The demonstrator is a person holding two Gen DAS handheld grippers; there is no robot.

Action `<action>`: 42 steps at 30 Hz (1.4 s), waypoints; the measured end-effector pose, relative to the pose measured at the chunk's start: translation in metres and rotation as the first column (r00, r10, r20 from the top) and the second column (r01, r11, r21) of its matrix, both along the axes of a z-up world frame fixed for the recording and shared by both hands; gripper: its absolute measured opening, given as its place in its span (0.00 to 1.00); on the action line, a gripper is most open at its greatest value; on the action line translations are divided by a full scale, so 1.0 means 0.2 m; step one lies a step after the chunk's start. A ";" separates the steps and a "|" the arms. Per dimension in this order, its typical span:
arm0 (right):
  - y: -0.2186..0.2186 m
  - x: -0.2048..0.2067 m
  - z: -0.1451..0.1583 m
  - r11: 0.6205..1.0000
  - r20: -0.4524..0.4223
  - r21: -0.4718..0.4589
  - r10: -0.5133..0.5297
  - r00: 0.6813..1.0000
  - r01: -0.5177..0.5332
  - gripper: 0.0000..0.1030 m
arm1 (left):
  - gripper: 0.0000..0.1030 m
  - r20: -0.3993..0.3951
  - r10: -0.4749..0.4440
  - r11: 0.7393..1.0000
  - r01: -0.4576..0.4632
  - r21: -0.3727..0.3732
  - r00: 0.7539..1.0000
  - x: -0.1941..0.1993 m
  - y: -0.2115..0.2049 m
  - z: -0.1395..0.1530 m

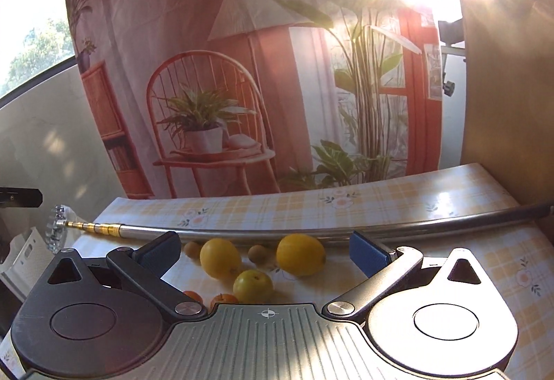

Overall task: Organize fruits
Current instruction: 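Move both open tools back toward the loose fruit, then grasp the brown kiwi with the left tool while the right tool grasps a lemon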

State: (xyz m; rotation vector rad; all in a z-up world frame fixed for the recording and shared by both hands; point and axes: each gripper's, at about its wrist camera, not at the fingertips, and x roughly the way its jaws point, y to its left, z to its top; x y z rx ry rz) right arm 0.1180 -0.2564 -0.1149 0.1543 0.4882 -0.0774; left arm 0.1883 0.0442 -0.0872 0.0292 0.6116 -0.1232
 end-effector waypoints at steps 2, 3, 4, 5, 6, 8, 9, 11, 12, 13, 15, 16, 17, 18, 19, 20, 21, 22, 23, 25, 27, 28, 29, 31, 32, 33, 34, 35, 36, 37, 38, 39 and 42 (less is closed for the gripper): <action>0.01 0.00 -0.03 1.000 -0.018 0.012 0.014 1.000 -0.014 1.00 | 1.00 -0.025 -0.012 1.000 0.011 -0.028 1.000 0.01 0.01 -0.03; 0.02 0.01 -0.05 1.000 -0.030 0.012 0.018 0.999 -0.017 1.00 | 1.00 -0.037 -0.015 0.999 0.014 -0.037 0.999 0.01 0.02 -0.05; 0.02 0.01 -0.07 1.000 -0.042 0.013 0.020 0.999 -0.020 1.00 | 1.00 -0.048 -0.018 0.999 0.016 -0.043 0.999 0.02 0.02 -0.08; 0.03 0.01 -0.09 1.000 -0.055 0.018 0.023 0.998 -0.022 1.00 | 1.00 -0.056 -0.021 0.999 0.018 -0.045 0.998 0.03 0.02 -0.10; 0.03 0.02 -0.11 0.999 -0.067 0.027 0.028 0.997 -0.026 1.00 | 1.00 -0.063 -0.024 0.999 0.021 -0.047 0.998 0.04 0.02 -0.12; 0.03 0.03 -0.14 0.999 -0.085 0.045 0.035 0.996 -0.031 1.00 | 1.00 -0.074 -0.027 0.999 0.023 -0.049 0.997 0.06 0.02 -0.17; 0.03 0.04 -0.15 0.998 -0.087 0.046 0.036 0.996 -0.032 1.00 | 0.99 -0.082 -0.028 0.998 0.024 -0.055 0.996 0.07 0.02 -0.20; 0.05 0.05 -0.17 0.999 -0.097 0.035 0.035 0.995 -0.032 1.00 | 0.99 -0.099 -0.035 0.996 0.027 -0.081 0.994 0.11 0.02 -0.25; 0.05 0.06 -0.18 0.999 -0.105 0.028 0.034 0.994 -0.031 1.00 | 0.97 -0.108 -0.043 0.995 0.032 -0.098 0.993 0.13 0.02 -0.27; 0.05 0.06 -0.20 0.999 -0.113 0.020 0.029 0.993 -0.027 1.00 | 0.94 -0.118 -0.052 0.993 0.039 -0.112 0.992 0.15 0.02 -0.30; 0.04 0.08 -0.23 0.999 -0.128 0.021 0.032 0.991 -0.030 1.00 | 0.92 -0.141 -0.064 0.991 0.047 -0.125 0.988 0.20 0.00 -0.34; 0.03 0.09 -0.24 0.999 -0.134 0.028 0.033 0.990 -0.030 1.00 | 0.92 -0.146 -0.062 0.992 0.045 -0.121 0.987 0.22 -0.01 -0.36; 0.01 0.10 -0.26 0.999 -0.141 0.041 0.030 0.990 -0.024 1.00 | 0.92 -0.148 -0.061 0.992 0.044 -0.116 0.987 0.24 -0.02 -0.38; -0.01 0.11 -0.27 0.998 -0.148 0.052 0.026 0.989 -0.019 1.00 | 0.91 -0.148 -0.064 0.993 0.048 -0.109 0.987 0.26 -0.04 -0.40; -0.02 0.12 -0.28 0.998 -0.153 0.061 0.022 0.988 -0.013 1.00 | 0.89 -0.147 -0.068 0.993 0.053 -0.104 0.987 0.28 -0.05 -0.41; -0.04 0.12 -0.30 0.998 -0.158 0.067 0.017 0.987 -0.007 1.00 | 0.86 -0.144 -0.077 0.993 0.063 -0.099 0.987 0.30 -0.07 -0.42; -0.05 0.13 -0.31 0.997 -0.163 0.075 0.020 0.986 -0.008 1.00 | 0.80 -0.143 -0.089 0.993 0.077 -0.092 0.986 0.31 -0.09 -0.43; -0.06 0.13 -0.31 0.997 -0.165 0.080 0.024 0.986 -0.010 1.00 | 0.75 -0.145 -0.109 0.992 0.098 -0.083 0.983 0.33 -0.11 -0.44; -0.07 0.14 -0.32 0.997 -0.165 0.079 0.021 0.986 -0.008 0.99 | 0.74 -0.145 -0.124 0.990 0.113 -0.079 0.982 0.35 -0.13 -0.46; -0.07 0.15 -0.33 0.998 -0.163 0.066 0.013 0.987 -0.002 0.93 | 0.67 -0.138 -0.147 0.988 0.137 -0.077 0.979 0.40 -0.16 -0.49; -0.08 0.16 -0.33 0.998 -0.156 0.055 0.004 0.988 0.005 0.83 | 0.61 -0.131 -0.156 0.986 0.147 -0.073 0.979 0.45 -0.20 -0.52; -0.08 0.16 -0.34 0.999 -0.152 0.050 0.000 0.988 0.007 0.80 | 0.58 -0.130 -0.159 0.986 0.151 -0.070 0.979 0.47 -0.22 -0.54; -0.08 0.16 -0.34 0.999 -0.148 0.041 -0.006 0.989 0.012 0.75 | 0.56 -0.129 -0.162 0.986 0.154 -0.068 0.978 0.50 -0.24 -0.56; -0.08 0.18 -0.34 1.000 -0.144 0.019 -0.009 0.990 0.012 0.71 | 0.52 -0.142 -0.171 0.984 0.161 -0.076 0.975 0.56 -0.27 -0.60; -0.08 0.18 -0.35 1.000 -0.144 0.009 -0.008 0.990 0.010 0.71 | 0.51 -0.150 -0.172 0.983 0.161 -0.083 0.974 0.59 -0.28 -0.62; -0.08 0.19 -0.35 1.000 -0.144 0.000 -0.007 0.990 0.008 0.70 | 0.50 -0.160 -0.173 0.983 0.161 -0.088 0.972 0.61 -0.29 -0.64; -0.08 0.19 -0.35 1.000 -0.142 -0.005 -0.007 0.990 0.006 0.69 | 0.49 -0.172 -0.174 0.983 0.160 -0.094 0.970 0.63 -0.30 -0.66; -0.08 0.19 -0.35 1.000 -0.140 -0.010 -0.008 0.990 0.006 0.68 | 0.48 -0.182 -0.172 0.983 0.156 -0.102 0.968 0.65 -0.31 -0.68; -0.09 0.20 -0.35 1.000 -0.138 -0.013 -0.009 0.990 0.007 0.68 | 0.48 -0.195 -0.169 0.982 0.150 -0.113 0.966 0.67 -0.31 -0.70; -0.09 0.20 -0.36 1.000 -0.137 -0.014 -0.010 0.991 0.008 0.68 | 0.47 -0.204 -0.167 0.982 0.144 -0.122 0.965 0.69 -0.31 -0.71; -0.10 0.20 -0.36 1.000 -0.135 -0.014 -0.010 0.991 0.008 0.67 | 0.46 -0.210 -0.166 0.981 0.141 -0.129 0.963 0.70 -0.31 -0.72; -0.10 0.20 -0.36 1.000 -0.134 -0.013 -0.011 0.991 0.009 0.67 | 0.45 -0.216 -0.165 0.981 0.139 -0.133 0.962 0.71 -0.31 -0.73; -0.12 0.21 -0.37 1.000 -0.138 -0.005 -0.013 0.990 0.013 0.67 | 0.36 -0.233 -0.162 0.982 0.135 -0.129 0.959 0.73 -0.32 -0.76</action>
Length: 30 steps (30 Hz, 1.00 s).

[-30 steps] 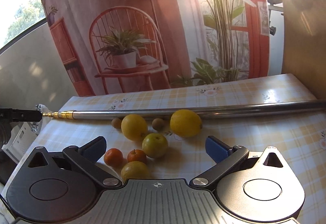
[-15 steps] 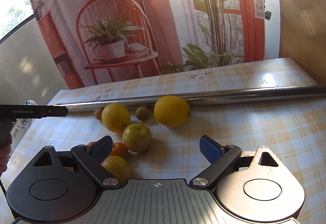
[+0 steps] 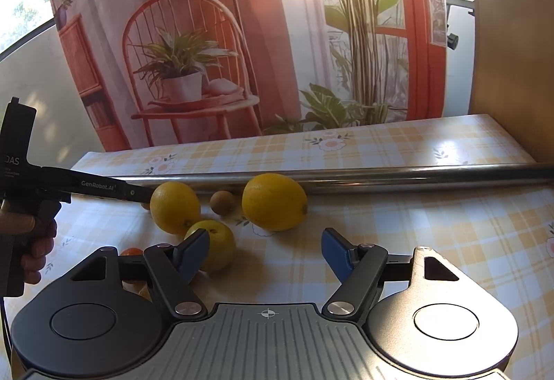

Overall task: Organize fruits
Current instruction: 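Grasp the brown kiwi with the left tool while the right tool grasps a lemon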

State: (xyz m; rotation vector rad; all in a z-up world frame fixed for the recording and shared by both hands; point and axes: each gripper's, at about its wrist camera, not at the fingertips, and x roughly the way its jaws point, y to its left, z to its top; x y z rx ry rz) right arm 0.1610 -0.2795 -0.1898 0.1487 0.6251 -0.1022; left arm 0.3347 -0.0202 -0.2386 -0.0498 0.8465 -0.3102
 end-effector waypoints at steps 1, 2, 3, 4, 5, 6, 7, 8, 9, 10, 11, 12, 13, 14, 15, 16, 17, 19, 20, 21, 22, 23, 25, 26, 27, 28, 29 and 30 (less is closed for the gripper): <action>0.00 0.00 -0.01 1.000 -0.002 0.003 -0.001 1.000 0.001 0.67 | 0.35 -0.009 0.001 1.000 -0.001 0.001 1.000 0.01 0.00 -0.01; -0.01 0.01 -0.01 1.000 -0.002 0.008 0.000 1.000 0.000 0.67 | 0.35 -0.011 0.006 1.000 -0.006 0.005 1.000 0.01 0.00 -0.01; -0.01 0.01 -0.01 1.000 -0.002 0.011 0.000 1.000 0.000 0.67 | 0.33 -0.010 0.008 1.000 -0.008 0.010 1.000 0.01 0.00 -0.02; -0.01 0.01 -0.02 1.000 -0.003 0.015 -0.001 1.000 0.001 0.67 | 0.29 -0.010 0.007 1.000 -0.007 0.014 1.000 0.02 0.00 -0.02; -0.02 0.01 -0.02 1.000 -0.003 0.019 0.000 1.000 0.000 0.67 | 0.29 -0.006 0.004 1.000 -0.004 0.012 1.000 0.02 0.01 -0.03; -0.02 0.01 -0.02 1.000 -0.004 0.025 0.002 1.000 -0.002 0.67 | 0.29 -0.005 0.002 1.000 -0.002 0.008 1.000 0.02 0.01 -0.03; -0.02 0.01 -0.02 1.000 -0.006 0.031 0.004 1.000 -0.004 0.67 | 0.29 -0.008 0.000 1.000 0.001 0.006 1.000 0.02 0.02 -0.02; -0.02 0.01 -0.03 0.999 -0.007 0.036 0.006 1.000 -0.006 0.67 | 0.29 -0.009 -0.002 1.000 0.002 0.006 1.000 0.01 0.02 -0.02; -0.02 0.01 -0.03 0.999 -0.008 0.039 0.007 1.000 -0.006 0.67 | 0.29 -0.007 -0.004 1.000 0.004 0.009 1.000 0.01 0.02 -0.02; -0.02 0.01 -0.03 0.999 -0.009 0.042 0.007 1.000 -0.006 0.67 | 0.29 -0.003 -0.007 1.000 0.007 0.013 1.000 -0.01 0.03 -0.01; -0.02 0.01 -0.04 0.999 -0.009 0.045 0.005 1.000 -0.005 0.66 | 0.29 0.002 -0.012 1.000 0.012 0.020 1.000 -0.02 0.03 0.00; -0.03 0.00 -0.04 0.999 -0.009 0.049 0.004 1.000 -0.004 0.66 | 0.29 0.008 -0.019 0.999 0.019 0.026 1.000 -0.04 0.03 0.01; -0.03 0.00 -0.04 0.999 -0.011 0.052 0.003 1.000 -0.003 0.66 | 0.29 0.014 -0.025 0.999 0.025 0.030 1.000 -0.06 0.03 0.02; -0.03 0.00 -0.04 0.999 -0.013 0.054 0.001 1.000 -0.001 0.65 | 0.29 0.020 -0.032 0.999 0.031 0.033 0.999 -0.08 0.03 0.03; -0.03 0.00 -0.05 0.999 -0.015 0.054 -0.002 1.000 0.002 0.64 | 0.29 0.028 -0.040 0.999 0.039 0.036 0.999 -0.10 0.04 0.05; -0.02 -0.01 -0.05 0.999 -0.017 0.053 -0.003 1.000 0.004 0.63 | 0.29 0.034 -0.047 0.998 0.046 0.037 0.998 -0.12 0.04 0.06; -0.02 -0.01 -0.05 0.999 -0.019 0.050 -0.004 1.000 0.005 0.62 | 0.29 0.041 -0.053 0.998 0.052 0.036 0.998 -0.15 0.05 0.08; -0.01 -0.02 -0.05 0.999 -0.020 0.054 0.004 1.000 -0.003 0.62 | 0.29 0.053 -0.062 0.998 0.061 0.028 0.997 -0.20 0.06 0.12; 0.00 -0.03 -0.05 0.998 -0.020 0.059 0.010 1.000 -0.008 0.62 | 0.29 0.057 -0.064 0.998 0.063 0.020 0.996 -0.22 0.06 0.14; 0.01 -0.03 -0.05 0.998 -0.021 0.064 0.017 1.000 -0.015 0.62 | 0.29 0.058 -0.063 0.998 0.062 0.010 0.996 -0.25 0.07 0.16; 0.03 -0.04 -0.05 0.998 -0.022 0.067 0.023 0.999 -0.021 0.61 | 0.29 0.059 -0.062 0.998 0.062 -0.002 0.996 -0.28 0.08 0.17; 0.04 -0.04 -0.05 0.997 -0.024 0.069 0.031 0.999 -0.030 0.61 | 0.29 0.062 -0.061 0.998 0.062 -0.015 0.996 -0.31 0.09 0.19; 0.08 -0.05 -0.06 0.996 -0.030 0.076 0.050 0.998 -0.047 0.61 | 0.29 0.071 -0.060 0.998 0.062 -0.030 0.996 -0.37 0.10 0.21; 0.09 -0.05 -0.06 0.995 -0.032 0.081 0.059 0.998 -0.056 0.60 | 0.29 0.076 -0.057 0.998 0.060 -0.033 0.995 -0.40 0.10 0.22; 0.11 -0.05 -0.06 0.994 -0.036 0.087 0.069 0.997 -0.066 0.59 | 0.29 0.081 -0.055 0.998 0.058 -0.033 0.995 -0.43 0.10 0.23; 0.12 -0.05 -0.07 0.993 -0.038 0.092 0.078 0.996 -0.074 0.58 | 0.29 0.084 -0.055 0.998 0.058 -0.033 0.995 -0.45 0.10 0.23; 0.14 -0.04 -0.07 0.991 -0.040 0.100 0.089 0.995 -0.084 0.58 | 0.29 0.085 -0.055 0.998 0.058 -0.033 0.995 -0.48 0.10 0.24; 0.15 -0.04 -0.07 0.990 -0.041 0.108 0.097 0.994 -0.092 0.57 | 0.29 0.086 -0.055 0.998 0.058 -0.031 0.995 -0.50 0.11 0.24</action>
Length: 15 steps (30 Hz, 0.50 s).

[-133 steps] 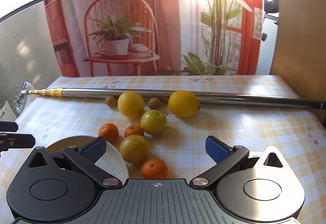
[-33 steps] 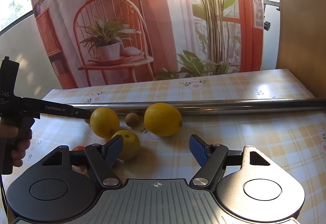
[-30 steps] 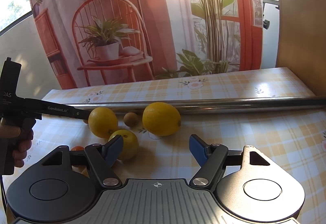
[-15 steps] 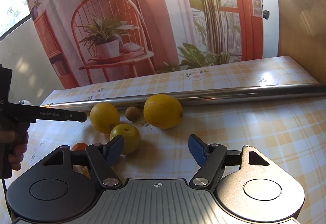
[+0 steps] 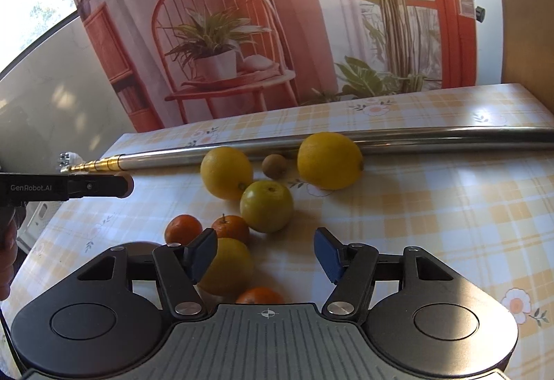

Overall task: Organize fruits
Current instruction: 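Grasp the brown kiwi with the left tool while the right tool grasps a lemon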

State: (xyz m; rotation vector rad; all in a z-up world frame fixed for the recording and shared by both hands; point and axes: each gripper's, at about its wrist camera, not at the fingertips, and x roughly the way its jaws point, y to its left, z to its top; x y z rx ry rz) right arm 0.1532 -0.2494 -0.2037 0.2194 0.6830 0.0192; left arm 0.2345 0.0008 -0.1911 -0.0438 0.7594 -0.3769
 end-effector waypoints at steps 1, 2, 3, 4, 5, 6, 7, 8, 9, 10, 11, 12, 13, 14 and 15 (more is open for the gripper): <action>0.01 0.01 0.00 1.000 -0.001 0.009 0.007 1.000 -0.007 0.57 | 0.29 -0.001 0.000 1.000 0.000 0.004 1.000 -0.02 0.00 0.00; 0.02 0.01 0.00 1.000 -0.004 0.024 0.016 1.000 -0.016 0.57 | 0.29 -0.001 -0.001 1.000 0.001 0.008 1.000 -0.04 0.01 0.00; 0.03 0.02 -0.01 0.999 -0.005 0.036 0.022 1.000 -0.021 0.56 | 0.29 -0.001 -0.002 1.000 0.002 0.010 1.000 -0.07 0.02 0.00; 0.04 0.03 -0.01 0.998 -0.007 0.050 0.028 1.000 -0.027 0.56 | 0.29 -0.001 -0.003 1.000 0.003 0.012 1.000 -0.08 0.02 0.00; 0.05 0.04 -0.02 0.998 -0.011 0.058 0.030 0.999 -0.029 0.55 | 0.29 -0.002 -0.003 1.000 0.003 0.012 1.000 -0.10 0.03 -0.01; 0.05 0.05 -0.02 0.997 -0.016 0.064 0.031 0.999 -0.030 0.55 | 0.29 -0.003 -0.003 1.000 0.003 0.012 1.000 -0.11 0.04 -0.01; 0.06 0.06 -0.03 0.997 -0.023 0.071 0.033 0.999 -0.031 0.54 | 0.29 -0.004 -0.002 1.000 0.002 0.011 1.000 -0.12 0.04 -0.01; 0.06 0.07 -0.04 0.996 -0.030 0.079 0.033 0.999 -0.030 0.53 | 0.29 -0.007 0.000 1.000 0.000 0.008 1.000 -0.14 0.05 -0.01; 0.06 0.08 -0.05 0.996 -0.036 0.086 0.032 0.999 -0.029 0.51 | 0.29 -0.011 0.000 1.000 0.000 0.005 1.000 -0.15 0.06 -0.02; 0.06 0.08 -0.05 0.995 -0.043 0.092 0.030 0.999 -0.026 0.51 | 0.29 -0.013 -0.001 1.000 0.001 0.003 1.000 -0.15 0.07 -0.02; 0.06 0.09 -0.07 0.995 -0.051 0.100 0.028 0.998 -0.023 0.50 | 0.29 -0.015 -0.001 1.000 0.001 0.002 1.000 -0.16 0.07 -0.03; 0.06 0.10 -0.08 0.994 -0.058 0.106 0.025 0.998 -0.019 0.49 | 0.29 -0.015 -0.001 1.000 0.001 0.002 1.000 -0.16 0.07 -0.03; 0.06 0.10 -0.08 0.994 -0.068 0.113 0.020 0.997 -0.013 0.49 | 0.29 -0.015 -0.001 1.000 0.001 0.002 1.000 -0.17 0.08 -0.03; 0.06 0.10 -0.09 0.993 -0.078 0.121 0.016 0.997 -0.007 0.48 | 0.29 -0.014 -0.001 1.000 0.001 -0.001 1.000 -0.17 0.08 -0.03; 0.06 0.11 -0.10 0.992 -0.084 0.127 0.016 0.996 -0.005 0.48 | 0.29 -0.013 -0.002 1.000 0.002 -0.005 1.000 -0.18 0.08 -0.03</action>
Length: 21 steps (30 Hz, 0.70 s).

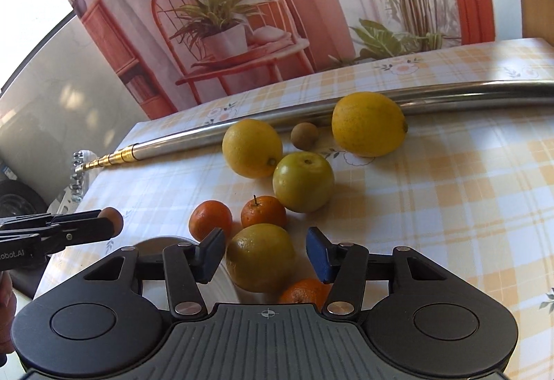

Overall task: Organize fruits
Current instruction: 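Grasp the brown kiwi with the left tool while the right tool grasps a lemon, then carry the kiwi and the lemon over the white plate with both tools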

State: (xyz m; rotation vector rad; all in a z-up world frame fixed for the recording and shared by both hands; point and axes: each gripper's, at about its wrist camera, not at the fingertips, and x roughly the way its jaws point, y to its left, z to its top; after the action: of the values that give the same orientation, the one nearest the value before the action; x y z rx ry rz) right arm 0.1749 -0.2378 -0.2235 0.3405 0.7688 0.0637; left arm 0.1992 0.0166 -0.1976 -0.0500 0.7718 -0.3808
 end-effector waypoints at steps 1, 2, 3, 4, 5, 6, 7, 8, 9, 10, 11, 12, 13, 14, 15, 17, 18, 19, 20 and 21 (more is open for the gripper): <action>0.00 0.00 0.00 1.000 -0.006 0.005 0.001 1.000 -0.001 0.48 | 0.29 0.000 -0.001 1.000 0.001 -0.003 1.000 0.00 0.00 0.00; 0.00 0.00 -0.01 1.000 -0.013 0.008 0.001 1.000 -0.001 0.48 | 0.29 0.001 -0.003 1.000 0.003 -0.004 1.000 -0.01 0.00 0.00; 0.01 0.01 -0.02 1.000 -0.019 0.009 0.002 1.000 -0.001 0.48 | 0.29 0.001 -0.005 1.000 0.005 -0.004 1.000 -0.01 0.00 0.00; 0.01 0.01 -0.02 1.000 -0.024 0.012 0.001 1.000 -0.001 0.47 | 0.29 0.001 -0.007 1.000 0.007 -0.002 1.000 -0.01 0.00 -0.01; 0.01 0.01 -0.03 1.000 -0.029 0.016 0.001 1.000 -0.001 0.45 | 0.29 0.000 -0.009 1.000 0.009 0.000 1.000 -0.02 0.00 -0.01; 0.01 0.01 -0.04 1.000 -0.031 0.020 0.001 1.000 -0.001 0.44 | 0.29 0.000 -0.011 1.000 0.011 0.001 1.000 -0.02 0.00 -0.01; 0.01 0.02 -0.04 1.000 -0.033 0.024 0.000 0.999 0.000 0.44 | 0.29 0.000 -0.012 1.000 0.012 0.000 1.000 -0.02 0.00 -0.01; 0.01 0.02 -0.04 1.000 -0.035 0.027 -0.002 0.999 0.003 0.44 | 0.29 -0.001 -0.013 1.000 0.013 -0.001 1.000 -0.03 0.00 -0.02; 0.01 0.02 -0.04 1.000 -0.036 0.030 -0.005 0.999 0.006 0.43 | 0.29 -0.003 -0.013 1.000 0.013 -0.003 1.000 -0.03 0.00 -0.02; 0.00 0.02 -0.05 0.999 -0.037 0.035 -0.008 0.999 0.010 0.42 | 0.29 -0.004 -0.014 1.000 0.014 -0.006 1.000 -0.03 0.00 -0.02; 0.00 0.02 -0.05 0.999 -0.038 0.038 -0.012 0.999 0.013 0.42 | 0.29 -0.005 -0.014 1.000 0.014 -0.009 1.000 -0.04 0.00 -0.02; 0.00 0.02 -0.05 0.999 -0.038 0.039 -0.013 0.999 0.014 0.42 | 0.29 -0.006 -0.015 1.000 0.015 -0.010 1.000 -0.05 0.00 -0.02; 0.01 0.02 -0.04 0.999 -0.039 0.038 -0.013 0.999 0.015 0.42 | 0.29 -0.007 -0.015 1.000 0.015 -0.011 1.000 -0.05 0.01 -0.02; 0.01 0.02 -0.04 0.999 -0.040 0.037 -0.012 0.999 0.014 0.42 | 0.29 -0.008 -0.016 1.000 0.016 -0.011 1.000 -0.05 0.01 -0.02; 0.01 0.02 -0.04 0.999 -0.041 0.037 -0.012 0.999 0.013 0.42 | 0.29 -0.009 -0.016 1.000 0.016 -0.011 1.000 -0.06 0.01 -0.03; 0.01 0.02 -0.04 0.999 -0.042 0.036 -0.011 0.999 0.013 0.42 | 0.29 -0.012 -0.016 1.000 0.016 -0.011 1.000 -0.06 0.01 -0.03; 0.01 0.02 -0.04 0.999 -0.042 0.034 -0.011 0.999 0.012 0.42 | 0.29 -0.013 -0.016 1.000 0.016 -0.011 1.000 -0.06 0.01 -0.03; 0.01 0.02 -0.04 0.999 -0.042 0.033 -0.012 0.999 0.013 0.41 | 0.29 -0.013 -0.016 1.000 0.016 -0.011 1.000 -0.06 0.01 -0.03; 0.01 0.02 -0.04 1.000 -0.042 0.026 -0.014 0.999 0.015 0.41 | 0.29 -0.014 -0.015 1.000 0.015 -0.012 1.000 -0.07 0.01 -0.03; 0.02 0.02 -0.04 1.000 -0.042 0.019 -0.015 0.999 0.016 0.41 | 0.29 -0.015 -0.014 1.000 0.014 -0.011 1.000 -0.07 0.01 -0.03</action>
State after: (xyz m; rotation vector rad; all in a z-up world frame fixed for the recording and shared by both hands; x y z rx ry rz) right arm 0.1784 -0.2346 -0.2309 0.3670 0.8076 0.0498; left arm 0.1857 0.0192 -0.2034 -0.0581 0.7849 -0.3987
